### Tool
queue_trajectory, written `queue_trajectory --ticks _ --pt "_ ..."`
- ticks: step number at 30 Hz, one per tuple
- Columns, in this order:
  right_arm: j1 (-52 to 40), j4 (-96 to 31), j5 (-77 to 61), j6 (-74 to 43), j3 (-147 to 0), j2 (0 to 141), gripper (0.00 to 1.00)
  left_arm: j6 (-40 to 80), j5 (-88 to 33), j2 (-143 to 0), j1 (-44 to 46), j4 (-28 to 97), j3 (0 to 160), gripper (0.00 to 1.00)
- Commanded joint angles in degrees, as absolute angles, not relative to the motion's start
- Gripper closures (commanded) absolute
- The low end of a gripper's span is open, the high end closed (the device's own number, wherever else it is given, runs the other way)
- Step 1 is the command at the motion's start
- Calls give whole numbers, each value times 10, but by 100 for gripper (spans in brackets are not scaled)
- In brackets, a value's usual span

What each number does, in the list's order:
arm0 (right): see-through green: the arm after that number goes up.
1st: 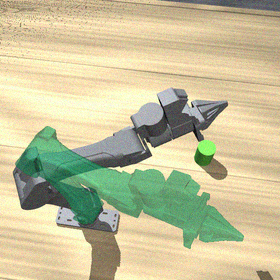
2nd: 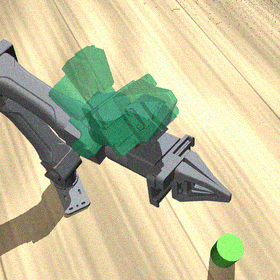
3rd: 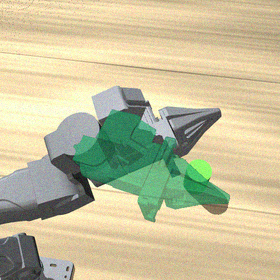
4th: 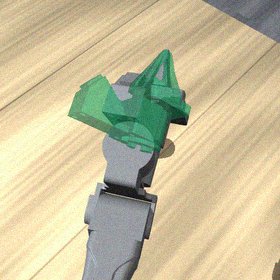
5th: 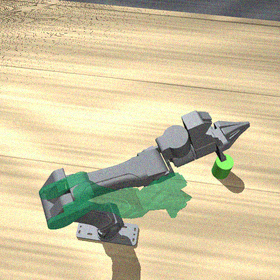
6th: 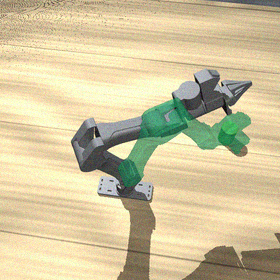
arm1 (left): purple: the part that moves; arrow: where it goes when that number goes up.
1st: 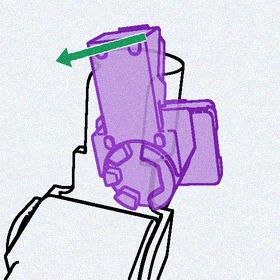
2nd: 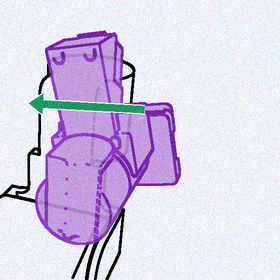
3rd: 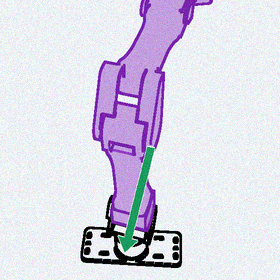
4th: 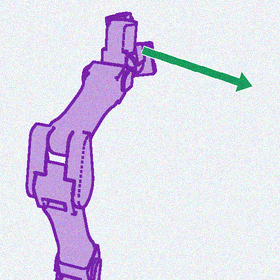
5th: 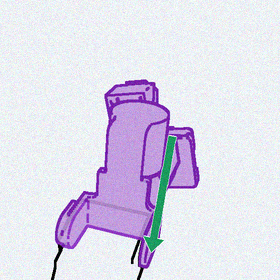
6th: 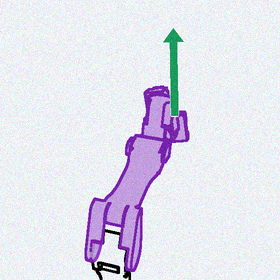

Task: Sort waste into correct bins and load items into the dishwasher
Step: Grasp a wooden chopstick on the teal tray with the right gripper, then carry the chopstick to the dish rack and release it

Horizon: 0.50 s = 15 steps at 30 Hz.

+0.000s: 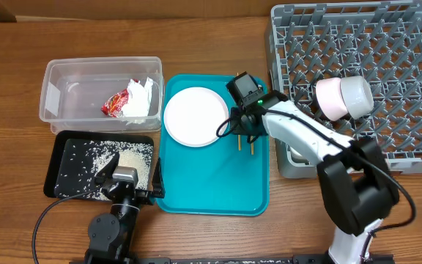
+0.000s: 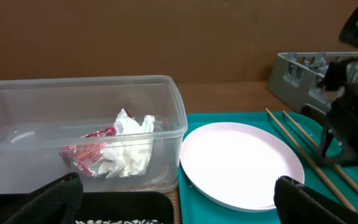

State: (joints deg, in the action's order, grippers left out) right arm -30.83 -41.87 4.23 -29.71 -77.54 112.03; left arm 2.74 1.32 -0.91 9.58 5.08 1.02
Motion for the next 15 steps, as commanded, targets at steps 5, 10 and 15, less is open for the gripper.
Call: queue_trajectory --ticks 5,10,15 --pt "-315 -434 11 -303 -777 1164 96 17 17 -3 90 49 6 0" --pt "-315 -466 13 -302 -801 1121 96 17 17 -3 90 49 6 0" --pt "-309 -471 63 -298 -814 1033 96 17 17 -3 90 49 6 0"
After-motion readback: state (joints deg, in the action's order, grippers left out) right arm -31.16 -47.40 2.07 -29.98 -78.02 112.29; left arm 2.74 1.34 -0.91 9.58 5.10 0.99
